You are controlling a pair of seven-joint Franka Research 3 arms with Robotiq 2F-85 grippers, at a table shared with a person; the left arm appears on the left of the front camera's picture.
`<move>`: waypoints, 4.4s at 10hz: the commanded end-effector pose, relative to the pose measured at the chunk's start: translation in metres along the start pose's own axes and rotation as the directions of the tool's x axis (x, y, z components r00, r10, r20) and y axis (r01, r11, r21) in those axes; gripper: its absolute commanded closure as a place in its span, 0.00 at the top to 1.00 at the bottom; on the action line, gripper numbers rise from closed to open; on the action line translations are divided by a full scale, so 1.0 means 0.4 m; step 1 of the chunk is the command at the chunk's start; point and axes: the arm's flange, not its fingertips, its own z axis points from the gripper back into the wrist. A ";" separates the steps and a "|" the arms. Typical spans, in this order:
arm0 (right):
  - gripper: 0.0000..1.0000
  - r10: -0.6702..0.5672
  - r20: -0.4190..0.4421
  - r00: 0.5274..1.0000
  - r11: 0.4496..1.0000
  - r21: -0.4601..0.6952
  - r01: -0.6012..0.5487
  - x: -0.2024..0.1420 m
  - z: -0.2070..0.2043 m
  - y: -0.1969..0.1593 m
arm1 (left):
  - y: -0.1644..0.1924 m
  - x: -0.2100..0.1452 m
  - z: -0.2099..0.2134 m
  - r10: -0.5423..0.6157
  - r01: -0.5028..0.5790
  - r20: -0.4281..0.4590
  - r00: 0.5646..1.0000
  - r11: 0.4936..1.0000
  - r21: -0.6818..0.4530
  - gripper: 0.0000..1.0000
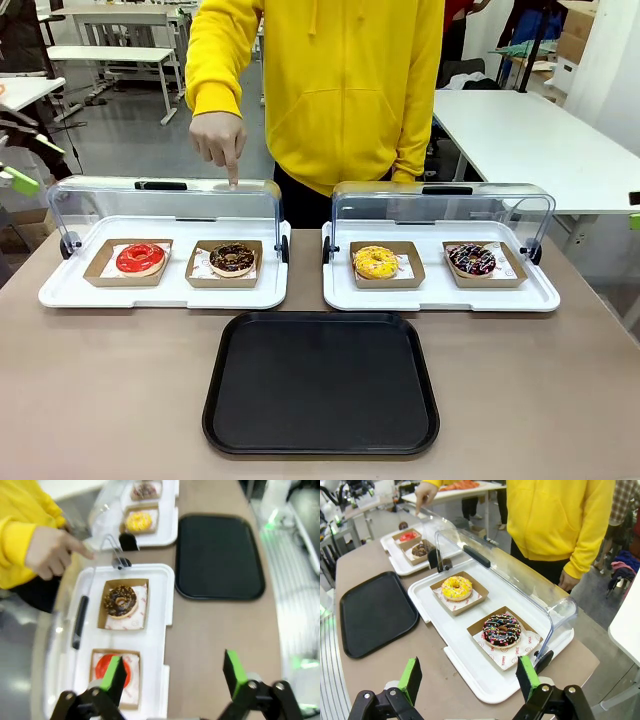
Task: Move the second donut from the left to the tray.
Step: Pick up the Paper togo box containing the Donut indicated by the person and place it on the Handle tray.
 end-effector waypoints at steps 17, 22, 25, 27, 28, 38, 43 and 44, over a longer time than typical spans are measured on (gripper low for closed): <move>1.00 0.019 0.027 0.999 1.000 -0.006 -0.018 0.003 -0.002 -0.004 | -0.050 0.131 -0.621 -0.218 0.230 -0.443 0.870 0.973 -0.028 1.00; 1.00 0.019 0.027 0.999 1.000 -0.006 -0.018 0.003 -0.002 -0.004 | 0.070 0.069 -0.723 -0.147 0.184 -0.541 0.828 0.983 0.015 1.00; 1.00 0.019 0.027 0.999 1.000 -0.006 -0.018 0.003 -0.002 -0.004 | 0.100 0.043 -0.744 -0.150 0.187 -0.565 0.811 0.982 0.008 1.00; 1.00 0.019 0.027 0.999 1.000 -0.006 -0.018 0.003 -0.002 -0.004 | 0.118 0.029 -0.760 -0.159 0.199 -0.574 0.803 0.980 0.007 1.00; 1.00 0.019 0.027 0.999 1.000 -0.006 -0.018 0.003 -0.002 -0.004 | 0.125 0.020 -0.766 -0.159 0.208 -0.585 0.795 0.978 0.017 1.00; 1.00 0.019 0.027 0.999 1.000 -0.006 -0.018 0.003 -0.002 -0.004 | 0.179 -0.019 -0.797 -0.118 0.168 -0.609 0.784 0.985 0.026 0.42; 1.00 0.019 0.027 0.999 1.000 -0.006 -0.018 0.003 -0.002 -0.004 | 0.172 -0.026 -0.794 -0.121 0.162 -0.614 0.780 0.987 0.012 0.00; 1.00 0.019 0.027 0.999 1.000 -0.006 -0.018 0.003 -0.002 -0.004 | 0.170 -0.026 -0.794 -0.120 0.161 -0.612 0.782 0.987 0.012 0.00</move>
